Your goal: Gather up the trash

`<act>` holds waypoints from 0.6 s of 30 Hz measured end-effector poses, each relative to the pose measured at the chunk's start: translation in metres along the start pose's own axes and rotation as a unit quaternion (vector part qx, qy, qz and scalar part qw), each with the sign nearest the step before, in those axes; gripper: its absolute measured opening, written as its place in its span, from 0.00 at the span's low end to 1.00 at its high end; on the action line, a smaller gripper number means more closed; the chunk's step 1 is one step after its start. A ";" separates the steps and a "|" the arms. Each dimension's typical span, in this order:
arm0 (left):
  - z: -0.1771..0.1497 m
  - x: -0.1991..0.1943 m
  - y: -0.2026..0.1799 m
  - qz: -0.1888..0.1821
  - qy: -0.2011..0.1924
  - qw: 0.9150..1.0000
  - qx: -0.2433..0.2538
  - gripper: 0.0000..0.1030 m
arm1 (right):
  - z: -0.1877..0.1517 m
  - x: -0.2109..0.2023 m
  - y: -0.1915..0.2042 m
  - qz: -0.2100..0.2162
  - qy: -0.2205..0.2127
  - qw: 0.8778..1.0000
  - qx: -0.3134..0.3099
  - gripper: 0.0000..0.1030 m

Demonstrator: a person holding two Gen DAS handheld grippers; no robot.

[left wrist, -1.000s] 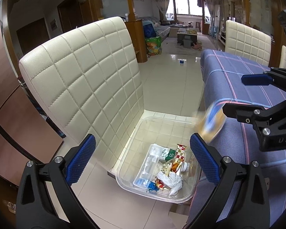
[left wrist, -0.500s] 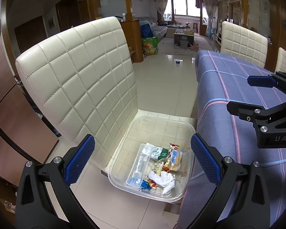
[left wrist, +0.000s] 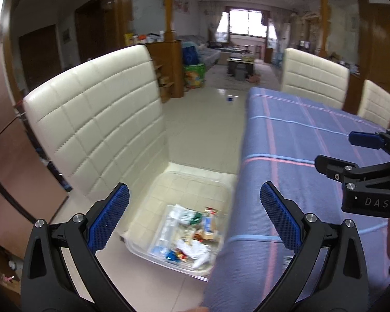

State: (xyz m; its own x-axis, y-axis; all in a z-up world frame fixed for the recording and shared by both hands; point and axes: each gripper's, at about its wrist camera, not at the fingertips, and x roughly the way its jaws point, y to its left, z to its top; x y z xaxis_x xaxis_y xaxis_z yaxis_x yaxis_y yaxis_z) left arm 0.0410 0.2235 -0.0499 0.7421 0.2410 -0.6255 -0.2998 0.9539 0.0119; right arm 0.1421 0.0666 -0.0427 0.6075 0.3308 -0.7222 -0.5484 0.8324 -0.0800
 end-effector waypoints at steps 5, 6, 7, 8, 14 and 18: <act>0.002 -0.025 -0.024 -0.008 -0.023 1.000 0.007 0.96 | -0.012 -0.029 -0.015 -0.039 0.005 0.999 0.026 0.81; 0.003 -0.031 -0.028 -0.013 -0.027 1.000 0.002 0.96 | -0.015 -0.036 -0.017 -0.057 0.009 0.998 0.026 0.81; 0.004 -0.035 -0.030 -0.019 -0.029 0.999 -0.002 0.96 | -0.017 -0.041 -0.017 -0.076 0.013 0.997 0.026 0.81; 0.006 -0.041 -0.035 -0.026 -0.032 0.999 -0.007 0.96 | -0.021 -0.049 -0.019 -0.105 0.012 0.994 0.026 0.81; 0.008 -0.067 -0.070 -0.023 -0.060 0.998 0.023 0.96 | -0.042 -0.094 -0.037 -0.172 -0.039 0.983 0.047 0.81; 0.008 -0.080 -0.086 -0.023 -0.077 0.996 0.037 0.96 | -0.054 -0.119 -0.053 -0.166 -0.060 0.981 0.077 0.81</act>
State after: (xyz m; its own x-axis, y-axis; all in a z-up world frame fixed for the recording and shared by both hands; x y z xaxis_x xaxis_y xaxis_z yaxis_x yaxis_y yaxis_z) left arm 0.0123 0.1233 0.0054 0.8384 0.2166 -0.5001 -0.2231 0.9736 0.0476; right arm 0.0681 -0.0413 0.0107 0.8062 0.0713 -0.5873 -0.2205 0.9574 -0.1863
